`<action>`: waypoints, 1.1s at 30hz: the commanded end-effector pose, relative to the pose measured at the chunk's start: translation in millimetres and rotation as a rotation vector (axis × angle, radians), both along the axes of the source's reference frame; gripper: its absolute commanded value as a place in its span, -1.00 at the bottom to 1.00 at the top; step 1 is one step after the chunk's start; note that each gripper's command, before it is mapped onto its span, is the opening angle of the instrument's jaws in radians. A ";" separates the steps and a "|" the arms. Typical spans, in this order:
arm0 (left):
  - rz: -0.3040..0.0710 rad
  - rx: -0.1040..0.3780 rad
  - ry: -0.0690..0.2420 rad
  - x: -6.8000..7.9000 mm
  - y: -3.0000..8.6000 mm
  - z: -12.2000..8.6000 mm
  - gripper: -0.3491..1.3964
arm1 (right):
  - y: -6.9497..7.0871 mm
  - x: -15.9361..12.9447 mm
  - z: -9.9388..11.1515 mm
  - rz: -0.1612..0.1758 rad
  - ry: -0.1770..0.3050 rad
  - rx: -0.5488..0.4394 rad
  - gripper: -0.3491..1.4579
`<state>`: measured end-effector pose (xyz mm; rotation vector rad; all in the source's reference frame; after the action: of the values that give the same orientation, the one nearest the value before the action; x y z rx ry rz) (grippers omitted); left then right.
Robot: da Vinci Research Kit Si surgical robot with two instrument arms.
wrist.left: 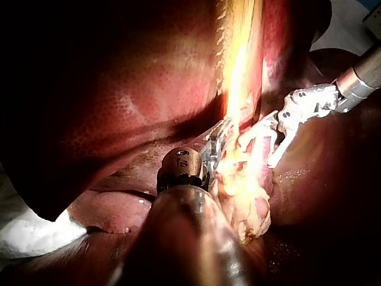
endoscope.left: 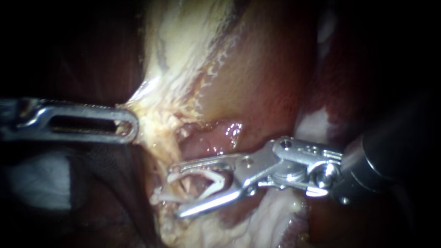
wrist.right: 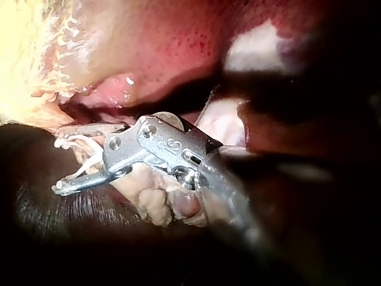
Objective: Clipping second clip left tube
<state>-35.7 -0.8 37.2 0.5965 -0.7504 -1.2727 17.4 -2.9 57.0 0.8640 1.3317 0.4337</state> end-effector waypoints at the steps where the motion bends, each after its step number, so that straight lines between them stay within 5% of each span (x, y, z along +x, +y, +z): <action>1: -0.001 -0.001 0.001 0.0 0.0 0.0 -1.00 | -0.1 -0.2 -0.3 0.000 -0.001 0.000 0.05; 33: -0.004 0.002 0.002 -0.2 -0.1 -1.0 -1.00 | -0.7 0.5 -0.1 0.037 -0.101 -0.096 0.05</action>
<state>-35.9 -0.8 36.2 0.5957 -0.7492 -1.2771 17.9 -3.6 56.8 0.7287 1.2669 0.4339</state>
